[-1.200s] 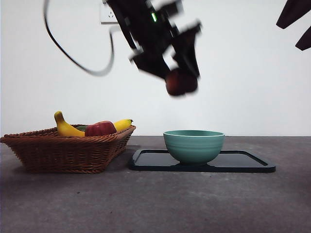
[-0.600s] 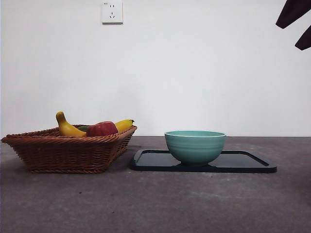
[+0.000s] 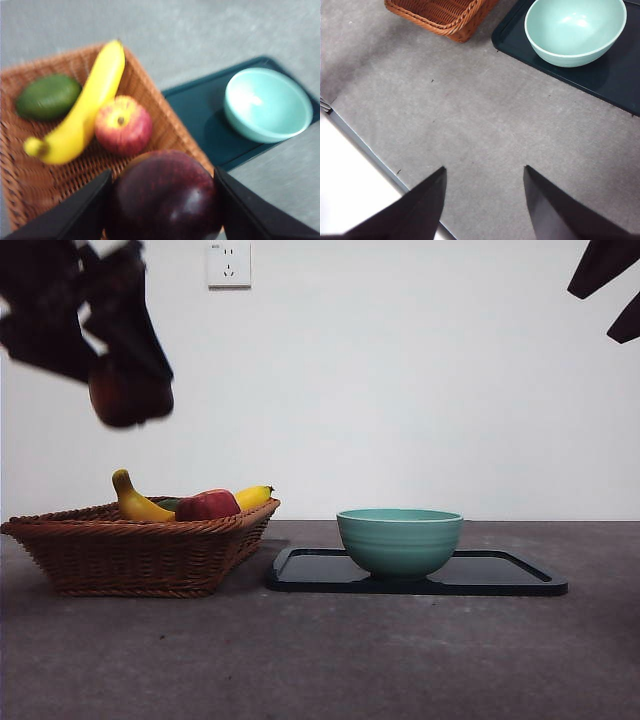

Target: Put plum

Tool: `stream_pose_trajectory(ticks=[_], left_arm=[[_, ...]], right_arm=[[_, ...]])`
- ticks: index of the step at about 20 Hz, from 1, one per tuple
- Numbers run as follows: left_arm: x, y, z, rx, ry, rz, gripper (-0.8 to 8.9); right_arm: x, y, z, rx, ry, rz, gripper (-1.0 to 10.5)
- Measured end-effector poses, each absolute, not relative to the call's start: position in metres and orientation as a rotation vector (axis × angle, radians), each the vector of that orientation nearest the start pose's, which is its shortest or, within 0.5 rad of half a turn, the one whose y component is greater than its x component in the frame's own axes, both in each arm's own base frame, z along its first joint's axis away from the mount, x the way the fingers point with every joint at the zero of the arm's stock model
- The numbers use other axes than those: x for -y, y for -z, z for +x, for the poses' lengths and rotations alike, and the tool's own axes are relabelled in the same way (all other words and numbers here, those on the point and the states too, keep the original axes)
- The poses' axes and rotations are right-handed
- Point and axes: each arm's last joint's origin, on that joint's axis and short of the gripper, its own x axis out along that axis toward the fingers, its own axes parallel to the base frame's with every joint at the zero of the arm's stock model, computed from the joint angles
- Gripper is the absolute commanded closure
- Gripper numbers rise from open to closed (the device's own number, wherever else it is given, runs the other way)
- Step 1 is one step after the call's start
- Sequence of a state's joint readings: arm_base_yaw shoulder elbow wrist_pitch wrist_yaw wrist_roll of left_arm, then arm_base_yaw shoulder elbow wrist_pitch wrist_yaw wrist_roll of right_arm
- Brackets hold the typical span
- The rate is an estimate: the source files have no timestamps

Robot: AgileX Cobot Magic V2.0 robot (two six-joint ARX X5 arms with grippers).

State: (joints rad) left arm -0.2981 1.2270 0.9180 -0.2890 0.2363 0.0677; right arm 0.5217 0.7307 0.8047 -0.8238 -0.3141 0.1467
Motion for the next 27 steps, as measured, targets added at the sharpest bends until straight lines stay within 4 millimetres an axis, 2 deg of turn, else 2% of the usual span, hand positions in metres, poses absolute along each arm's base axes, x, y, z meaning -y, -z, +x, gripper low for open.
stream_pose_trajectory(ticks=[7, 14, 18, 21, 27], left_arm=[[0.087, -0.229, 0.285, -0.702, 0.512, 0.074, 5.70], [0.092, -0.189, 0.304, -0.795, 0.510, 0.082, 5.69], [0.091, -0.186, 0.307, -0.776, 0.515, 0.109, 5.62], [0.090, -0.184, 0.307, -0.791, 0.516, 0.119, 4.39], [0.090, -0.182, 0.305, -0.818, 0.513, 0.110, 3.75]], right_arm=[[-0.074, -0.293, 0.111, -0.823, -0.737, 0.052, 7.0], [-0.074, -0.293, 0.111, -0.824, -0.737, 0.052, 7.0], [-0.074, -0.293, 0.111, -0.824, -0.737, 0.052, 7.0], [-0.074, -0.293, 0.111, -0.824, -0.737, 0.052, 7.0], [-0.074, -0.293, 0.111, -0.827, -0.733, 0.059, 7.0]])
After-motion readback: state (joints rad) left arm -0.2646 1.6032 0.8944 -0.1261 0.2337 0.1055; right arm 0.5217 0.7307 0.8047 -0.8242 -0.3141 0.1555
